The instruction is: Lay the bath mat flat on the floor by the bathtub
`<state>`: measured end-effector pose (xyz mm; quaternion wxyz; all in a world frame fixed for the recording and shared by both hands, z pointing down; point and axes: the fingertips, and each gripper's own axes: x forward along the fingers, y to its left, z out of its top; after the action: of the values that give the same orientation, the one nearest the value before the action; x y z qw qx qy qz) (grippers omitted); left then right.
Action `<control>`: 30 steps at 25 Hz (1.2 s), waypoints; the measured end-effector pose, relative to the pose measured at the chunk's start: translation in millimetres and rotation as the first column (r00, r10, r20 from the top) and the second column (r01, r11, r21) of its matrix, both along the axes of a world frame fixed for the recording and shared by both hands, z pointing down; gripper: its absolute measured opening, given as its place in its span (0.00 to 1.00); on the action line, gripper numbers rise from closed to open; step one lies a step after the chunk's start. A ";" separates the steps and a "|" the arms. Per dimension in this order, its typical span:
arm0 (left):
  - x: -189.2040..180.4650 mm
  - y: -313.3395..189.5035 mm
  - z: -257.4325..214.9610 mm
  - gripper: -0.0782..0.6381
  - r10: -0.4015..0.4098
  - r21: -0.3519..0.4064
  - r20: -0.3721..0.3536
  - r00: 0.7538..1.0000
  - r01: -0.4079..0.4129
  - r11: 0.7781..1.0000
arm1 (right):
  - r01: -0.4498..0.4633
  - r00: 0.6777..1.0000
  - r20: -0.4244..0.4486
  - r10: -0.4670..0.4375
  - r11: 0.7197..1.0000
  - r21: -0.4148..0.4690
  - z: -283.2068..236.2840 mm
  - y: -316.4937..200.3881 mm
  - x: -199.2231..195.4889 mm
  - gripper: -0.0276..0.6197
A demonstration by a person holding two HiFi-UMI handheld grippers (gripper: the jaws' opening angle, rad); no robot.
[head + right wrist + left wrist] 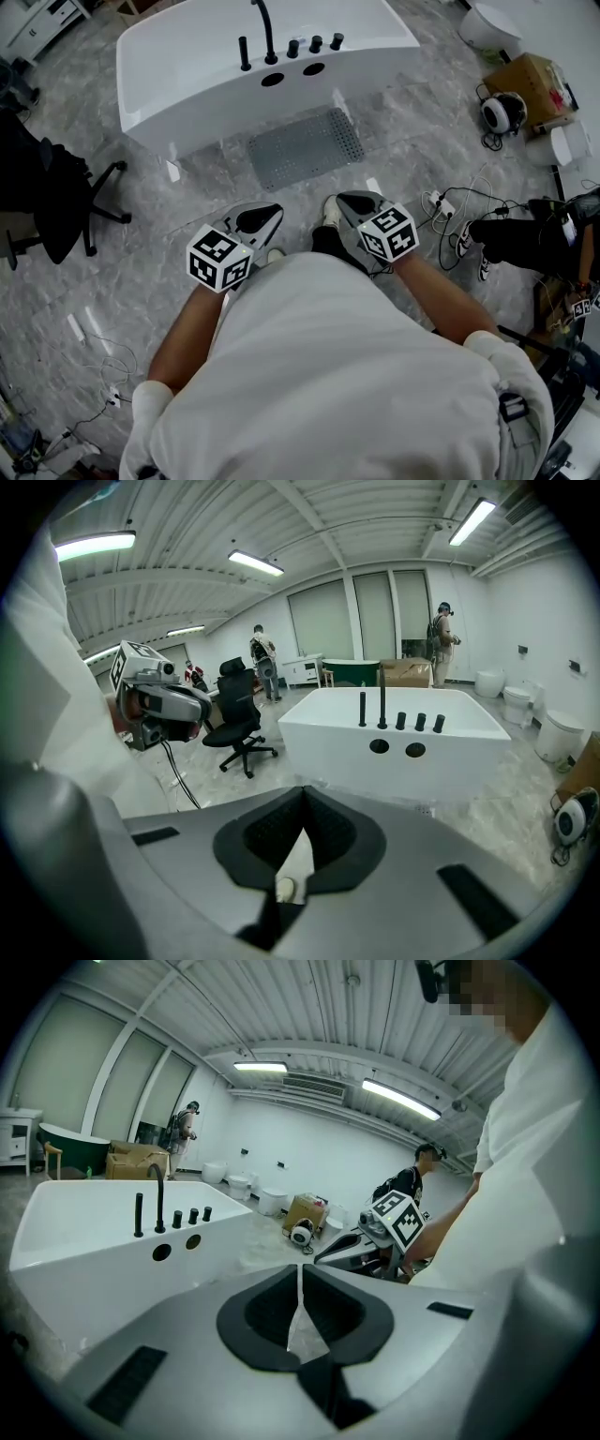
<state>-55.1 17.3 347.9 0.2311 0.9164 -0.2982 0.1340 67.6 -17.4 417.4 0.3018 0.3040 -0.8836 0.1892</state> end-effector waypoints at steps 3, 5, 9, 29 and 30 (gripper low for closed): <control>0.7 3.2 0.7 0.15 0.002 0.002 -0.002 1.000 -0.002 1.000 | 0.005 1.000 0.003 -0.005 1.000 0.003 -1.5 1.1 -1.8 0.06; -1.4 2.3 0.9 0.15 -0.002 0.002 -0.004 1.000 0.002 1.000 | 0.013 1.000 0.002 -0.013 1.000 0.002 -1.9 0.7 -4.4 0.06; -6.9 -0.6 0.8 0.15 -0.015 -0.001 -0.011 1.000 0.015 1.000 | 0.022 1.000 0.001 -0.022 1.000 0.006 -4.2 -3.6 -10.9 0.06; -21.6 2.2 8.2 0.15 -0.017 -0.022 -0.012 1.000 0.017 1.000 | 0.020 1.000 -0.015 -0.020 1.000 0.000 -1.5 0.6 -16.4 0.05; -21.8 2.1 8.4 0.15 -0.018 -0.024 -0.012 1.000 0.017 1.000 | 0.019 1.000 -0.015 -0.019 1.000 -0.001 -1.5 0.3 -15.8 0.05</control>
<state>-76.9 19.4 356.3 0.2452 0.9117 -0.3031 0.1299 51.9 -17.1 415.9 0.3106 0.2970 -0.8839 0.1844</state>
